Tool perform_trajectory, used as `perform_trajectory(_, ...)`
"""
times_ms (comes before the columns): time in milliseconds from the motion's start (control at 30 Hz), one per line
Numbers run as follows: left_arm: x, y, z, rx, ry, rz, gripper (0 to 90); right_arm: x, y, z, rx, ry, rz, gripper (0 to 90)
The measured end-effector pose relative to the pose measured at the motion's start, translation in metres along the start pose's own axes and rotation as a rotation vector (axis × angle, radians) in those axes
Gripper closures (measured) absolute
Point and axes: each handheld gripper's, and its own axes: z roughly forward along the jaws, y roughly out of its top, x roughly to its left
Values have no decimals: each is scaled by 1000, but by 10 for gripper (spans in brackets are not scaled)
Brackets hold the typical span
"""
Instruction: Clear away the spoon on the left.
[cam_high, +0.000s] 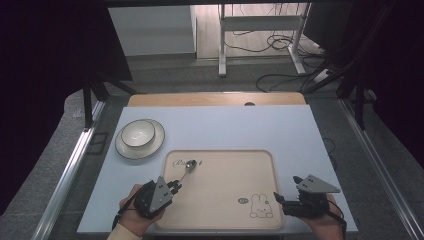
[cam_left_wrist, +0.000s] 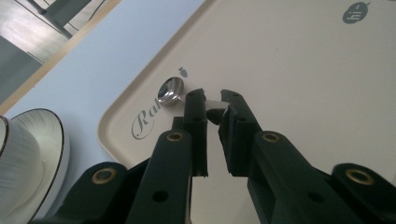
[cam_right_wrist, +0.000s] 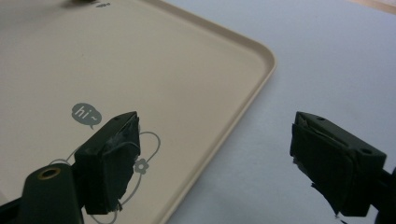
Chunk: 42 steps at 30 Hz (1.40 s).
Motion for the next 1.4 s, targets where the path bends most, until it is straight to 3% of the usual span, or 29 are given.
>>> perform_trajectory(600,-4,-3,5,59,-42,-12,779,0,0,1,6,1,0,165)
perform_trajectory(933,-7,-6,11,119,-149,-47,712,1,0,2,14,3,-1,164)
perform_trajectory(1033,-6,-8,15,137,-193,-85,677,1,-1,2,15,4,-1,164)
perform_trajectory(1133,-4,-10,21,175,-260,-138,565,1,-1,2,16,5,-2,164)
perform_trajectory(1300,0,-13,22,192,-263,-192,389,1,-1,2,17,5,-2,164)
perform_trajectory(1400,1,-12,22,190,-259,-198,356,1,-1,2,19,6,-3,164)
